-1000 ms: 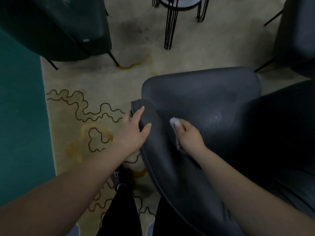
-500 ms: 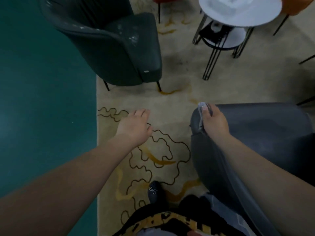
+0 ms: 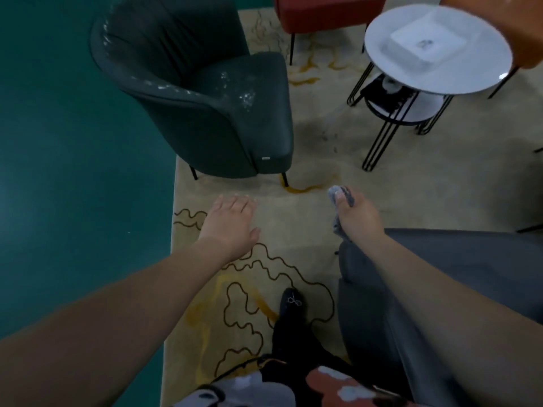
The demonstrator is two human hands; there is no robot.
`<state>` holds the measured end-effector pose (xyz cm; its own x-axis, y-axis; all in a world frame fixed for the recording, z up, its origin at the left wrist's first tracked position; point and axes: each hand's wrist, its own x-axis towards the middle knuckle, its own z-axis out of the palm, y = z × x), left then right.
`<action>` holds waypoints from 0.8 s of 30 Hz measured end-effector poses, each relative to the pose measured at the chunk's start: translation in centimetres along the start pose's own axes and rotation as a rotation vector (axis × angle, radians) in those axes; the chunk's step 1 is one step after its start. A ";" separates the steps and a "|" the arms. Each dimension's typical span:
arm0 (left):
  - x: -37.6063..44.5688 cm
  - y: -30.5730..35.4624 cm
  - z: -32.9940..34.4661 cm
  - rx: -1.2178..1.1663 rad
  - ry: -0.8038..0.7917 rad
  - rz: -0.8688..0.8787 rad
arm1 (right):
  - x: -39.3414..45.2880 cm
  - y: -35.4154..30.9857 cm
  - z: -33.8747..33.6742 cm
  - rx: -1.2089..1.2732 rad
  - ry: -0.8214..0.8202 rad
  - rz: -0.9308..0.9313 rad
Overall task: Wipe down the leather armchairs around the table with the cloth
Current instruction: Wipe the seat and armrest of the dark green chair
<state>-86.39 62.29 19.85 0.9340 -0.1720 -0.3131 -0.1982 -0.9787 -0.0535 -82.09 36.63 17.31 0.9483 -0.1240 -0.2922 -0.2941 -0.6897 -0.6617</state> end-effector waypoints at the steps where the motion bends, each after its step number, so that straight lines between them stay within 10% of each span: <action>1: 1.3 -0.1 -0.4 0.009 -0.006 0.017 | 1.2 -0.5 -0.1 0.004 -0.012 -0.005; 24: 30.0 -12.5 -11.0 0.155 0.143 -0.009 | 29.4 -14.3 -3.9 -0.207 -0.018 -0.141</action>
<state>-52.60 68.15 21.59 0.9664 -0.1882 -0.1750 -0.2226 -0.9533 -0.2040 -49.58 40.07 20.88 0.9755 -0.0047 -0.2201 -0.1262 -0.8310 -0.5417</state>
